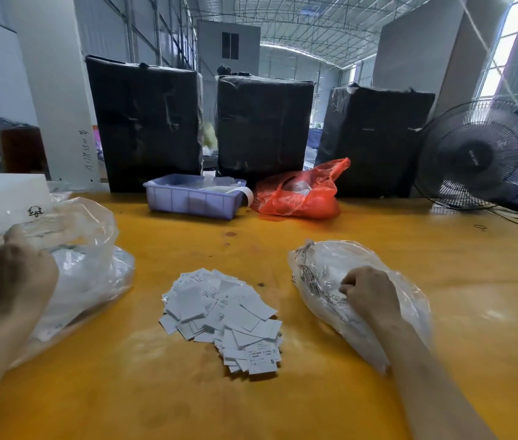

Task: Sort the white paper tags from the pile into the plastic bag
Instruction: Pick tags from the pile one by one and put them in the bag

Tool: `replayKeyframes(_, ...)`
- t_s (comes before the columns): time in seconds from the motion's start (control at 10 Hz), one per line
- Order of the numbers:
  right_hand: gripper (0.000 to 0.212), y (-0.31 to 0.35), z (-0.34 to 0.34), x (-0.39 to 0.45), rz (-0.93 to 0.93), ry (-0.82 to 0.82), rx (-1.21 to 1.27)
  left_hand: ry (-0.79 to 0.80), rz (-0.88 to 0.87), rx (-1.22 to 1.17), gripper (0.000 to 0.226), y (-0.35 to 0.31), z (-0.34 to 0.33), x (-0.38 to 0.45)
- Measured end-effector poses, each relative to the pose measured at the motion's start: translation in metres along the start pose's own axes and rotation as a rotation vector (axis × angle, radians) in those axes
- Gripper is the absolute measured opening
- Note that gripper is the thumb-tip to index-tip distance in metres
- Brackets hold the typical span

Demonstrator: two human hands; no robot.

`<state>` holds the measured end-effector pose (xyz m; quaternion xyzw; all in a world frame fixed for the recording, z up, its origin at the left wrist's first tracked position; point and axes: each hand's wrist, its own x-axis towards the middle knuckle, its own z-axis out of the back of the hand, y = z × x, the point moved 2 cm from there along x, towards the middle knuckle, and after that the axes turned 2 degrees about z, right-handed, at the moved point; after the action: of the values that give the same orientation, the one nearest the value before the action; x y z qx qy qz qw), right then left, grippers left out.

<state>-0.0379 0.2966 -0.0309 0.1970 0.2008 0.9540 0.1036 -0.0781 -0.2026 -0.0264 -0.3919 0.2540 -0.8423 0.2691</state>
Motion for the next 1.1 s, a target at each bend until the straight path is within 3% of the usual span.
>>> replayKeyframes(0.1, 0.016, 0.001, 0.003, 0.001, -0.004, -0.033, 0.001, -0.110, -0.195, -0.097, 0.048, -0.024, 0.020, -0.021)
replayKeyframes(0.3, 0.013, 0.011, 0.010, -0.003, 0.052, -0.137, 0.005, -0.261, -0.538, -0.064, 0.027, -0.084, 0.030, -0.083)
replayKeyframes(0.4, 0.005, 0.015, 0.019, -0.006, 0.058, -0.262, 0.051, -0.059, -0.595, -0.229, 0.024, -0.113, 0.025, -0.124)
replayKeyframes(0.5, 0.010, 0.029, 0.028, -0.013, 0.145, -0.398, 0.335, 0.253, -0.602, -0.482, 0.023, -0.133, 0.021, -0.160)
replayKeyframes(0.6, 0.012, 0.065, 0.021, -0.029, 0.102, -0.022, 1.002, 0.692, -0.335, -0.776, 0.035, -0.144, 0.018, -0.183)
replayKeyframes(0.7, 0.015, 0.097, -0.001, -0.052, 0.128, 0.466, 1.063, 1.036, -0.047, -0.964, 0.077, -0.147, 0.010, -0.191)
replayKeyframes(0.8, 0.014, 0.108, -0.014, -0.066, 0.199, 0.580, 0.961, 1.165, 0.050, -1.009, 0.082, -0.145, 0.007, -0.191)
replayKeyframes(0.9, 0.013, 0.108, -0.019, -0.066, 0.183, 0.537, 0.958, 1.123, 0.035, -0.937, 0.043, -0.139, 0.004, -0.189)
replayKeyframes(1.0, 0.011, 0.105, -0.019, -0.060, 0.167, 0.365, 0.981, 1.027, 0.069, -0.894, 0.013, -0.135, 0.000, -0.185)
replayKeyframes(1.1, 0.018, 0.097, -0.019, -0.053, 0.296, 0.150, 0.660, 0.911, 0.148, -0.897, 0.006, -0.128, -0.004, -0.177)
